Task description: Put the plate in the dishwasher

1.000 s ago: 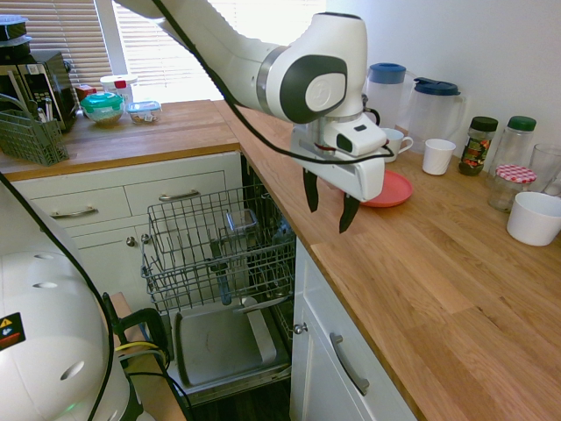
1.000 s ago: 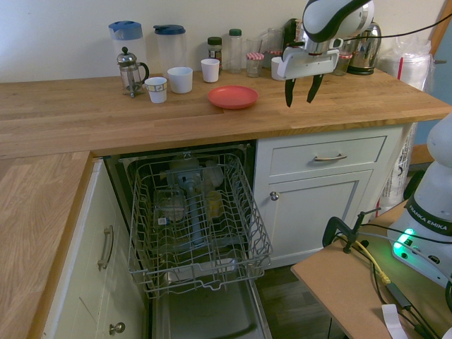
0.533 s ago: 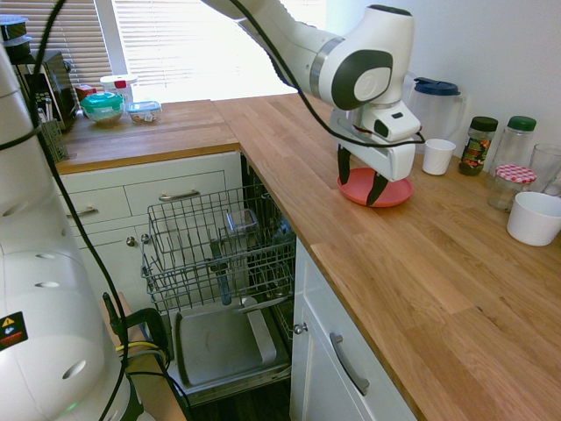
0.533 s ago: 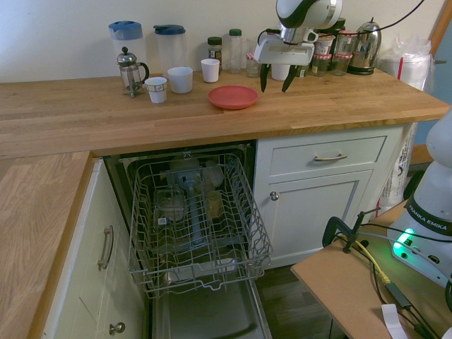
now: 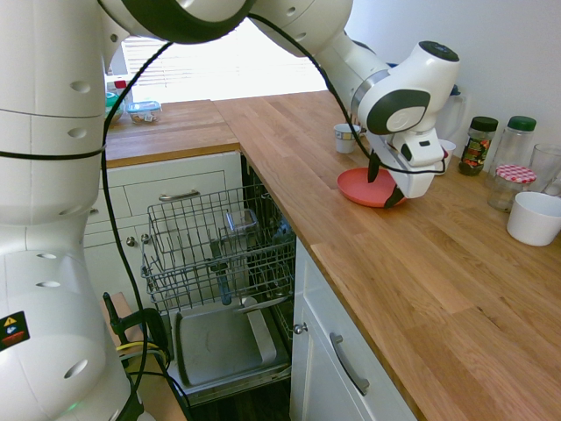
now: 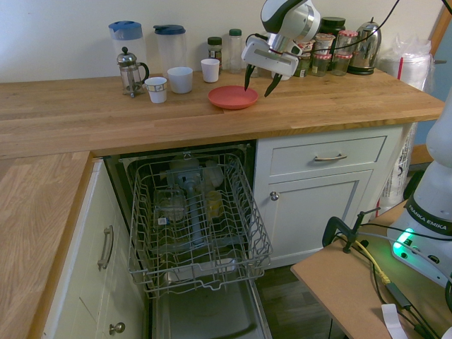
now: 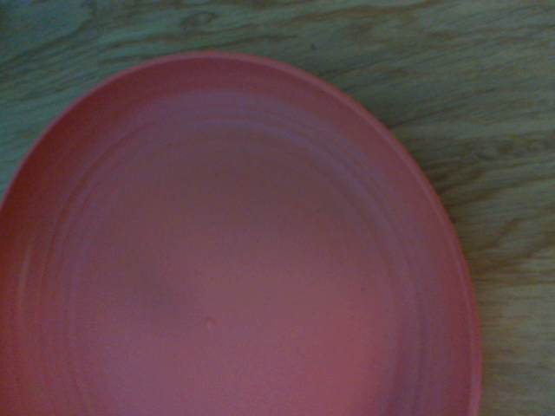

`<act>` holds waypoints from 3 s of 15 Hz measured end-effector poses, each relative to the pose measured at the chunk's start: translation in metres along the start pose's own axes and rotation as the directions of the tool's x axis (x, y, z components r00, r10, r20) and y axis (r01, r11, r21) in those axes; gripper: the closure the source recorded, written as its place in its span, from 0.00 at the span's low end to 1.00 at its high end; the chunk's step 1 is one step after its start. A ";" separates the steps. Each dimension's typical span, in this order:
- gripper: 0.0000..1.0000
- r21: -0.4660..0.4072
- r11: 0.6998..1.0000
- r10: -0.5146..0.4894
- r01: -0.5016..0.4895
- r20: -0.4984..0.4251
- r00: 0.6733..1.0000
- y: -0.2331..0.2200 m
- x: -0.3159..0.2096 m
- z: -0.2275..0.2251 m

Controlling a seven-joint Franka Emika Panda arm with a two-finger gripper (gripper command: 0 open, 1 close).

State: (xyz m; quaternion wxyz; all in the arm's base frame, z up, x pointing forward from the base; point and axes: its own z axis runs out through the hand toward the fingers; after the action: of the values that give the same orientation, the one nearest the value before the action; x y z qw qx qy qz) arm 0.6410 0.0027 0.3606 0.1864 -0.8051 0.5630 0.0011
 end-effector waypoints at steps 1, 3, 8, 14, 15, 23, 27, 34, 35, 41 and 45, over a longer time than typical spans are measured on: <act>0.00 0.010 1.000 0.014 -0.014 0.009 1.000 -0.001 0.004 0.002; 0.00 0.027 0.999 0.031 -0.032 0.027 0.999 -0.003 0.011 0.005; 1.00 0.036 0.999 0.032 -0.033 0.032 0.999 -0.014 0.021 0.017; 1.00 0.040 0.999 0.020 -0.022 0.040 0.999 -0.022 0.018 0.024; 1.00 0.040 0.999 0.019 -0.021 0.041 0.999 -0.022 0.018 0.024; 1.00 0.025 1.000 0.013 -0.015 0.052 0.999 -0.019 0.020 0.038; 1.00 0.030 1.000 0.002 -0.004 0.063 0.998 -0.018 0.023 0.042; 1.00 0.057 0.998 -0.032 0.027 0.079 0.996 -0.026 0.025 0.032; 1.00 0.067 0.997 -0.039 0.034 0.074 0.996 -0.029 0.023 0.025; 1.00 0.109 0.984 -0.147 0.143 0.023 0.989 -0.042 -0.007 -0.037; 1.00 0.027 0.932 -0.355 0.362 -0.141 0.924 -0.032 -0.091 -0.088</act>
State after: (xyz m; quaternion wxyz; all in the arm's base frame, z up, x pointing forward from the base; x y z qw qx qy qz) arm 0.6181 0.0677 0.4716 0.1662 -0.8876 0.4174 -0.1019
